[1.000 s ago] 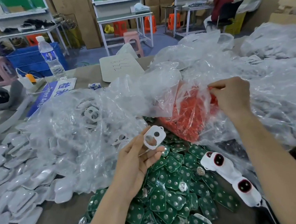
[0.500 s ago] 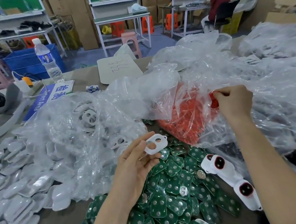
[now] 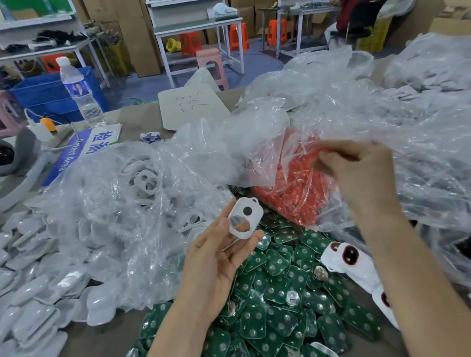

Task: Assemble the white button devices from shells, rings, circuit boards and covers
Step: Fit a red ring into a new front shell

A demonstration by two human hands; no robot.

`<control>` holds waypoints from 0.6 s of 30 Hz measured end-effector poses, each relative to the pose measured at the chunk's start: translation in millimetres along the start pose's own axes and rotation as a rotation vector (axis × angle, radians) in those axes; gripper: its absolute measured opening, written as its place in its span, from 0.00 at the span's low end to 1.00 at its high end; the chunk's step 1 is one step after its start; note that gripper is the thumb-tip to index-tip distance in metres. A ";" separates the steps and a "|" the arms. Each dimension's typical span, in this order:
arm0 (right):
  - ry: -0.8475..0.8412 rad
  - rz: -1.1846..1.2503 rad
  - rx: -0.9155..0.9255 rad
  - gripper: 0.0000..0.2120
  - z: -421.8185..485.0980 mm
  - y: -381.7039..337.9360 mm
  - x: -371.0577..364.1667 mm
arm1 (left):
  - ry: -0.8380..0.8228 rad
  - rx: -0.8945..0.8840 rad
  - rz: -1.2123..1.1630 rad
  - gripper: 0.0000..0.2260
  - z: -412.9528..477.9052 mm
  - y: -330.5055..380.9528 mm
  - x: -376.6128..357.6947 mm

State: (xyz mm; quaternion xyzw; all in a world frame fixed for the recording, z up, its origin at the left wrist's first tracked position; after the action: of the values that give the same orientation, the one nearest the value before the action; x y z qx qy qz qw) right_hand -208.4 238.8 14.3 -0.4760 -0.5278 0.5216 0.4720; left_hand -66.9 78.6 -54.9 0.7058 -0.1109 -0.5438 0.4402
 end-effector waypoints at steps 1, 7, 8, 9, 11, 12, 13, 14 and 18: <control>-0.079 -0.008 -0.031 0.10 -12.5 5.7 -11.0 | -0.007 0.002 -0.012 0.12 0.5 -0.5 0.8; -0.316 0.111 -0.141 0.16 -42.4 40.7 -45.3 | -0.087 -0.060 0.066 0.13 1.9 -2.9 4.2; -0.318 0.114 -0.140 0.16 -42.5 44.1 -45.4 | -0.098 -0.083 0.105 0.12 1.7 -3.2 4.0; -0.322 0.115 -0.135 0.16 -42.0 47.2 -45.1 | -0.100 -0.116 0.188 0.12 1.7 -3.1 4.9; -0.338 0.077 -0.106 0.16 -41.3 51.0 -42.7 | -0.092 -0.214 0.448 0.09 0.8 0.7 6.5; -0.350 0.029 -0.080 0.17 -41.1 52.0 -41.7 | -0.094 -0.264 0.564 0.09 0.2 2.8 6.5; -0.362 -0.036 -0.050 0.17 -41.4 52.6 -40.4 | -0.098 -0.304 0.637 0.10 -0.3 4.5 6.8; -0.371 -0.102 -0.023 0.16 -41.9 52.7 -39.9 | -0.102 -0.332 0.675 0.12 -0.4 5.8 6.3; -0.394 -0.263 0.057 0.13 -46.2 52.0 -41.3 | -0.097 -0.380 0.748 0.18 0.3 7.4 7.5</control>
State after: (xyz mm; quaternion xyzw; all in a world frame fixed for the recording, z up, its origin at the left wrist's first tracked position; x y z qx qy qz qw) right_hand -157.7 202.5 -37.3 -0.2787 -0.6521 0.5533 0.4370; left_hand -61.9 69.3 -54.4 0.4968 -0.2779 -0.3900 0.7238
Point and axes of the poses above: each hand's wrist, its own z-axis towards the middle knuckle, its own x-axis out of the back of the hand, y = z × x, the point moved 3 cm from there along z, towards the middle knuckle, and after that the axes turned 11 degrees about -x, right-handed, at the moved point
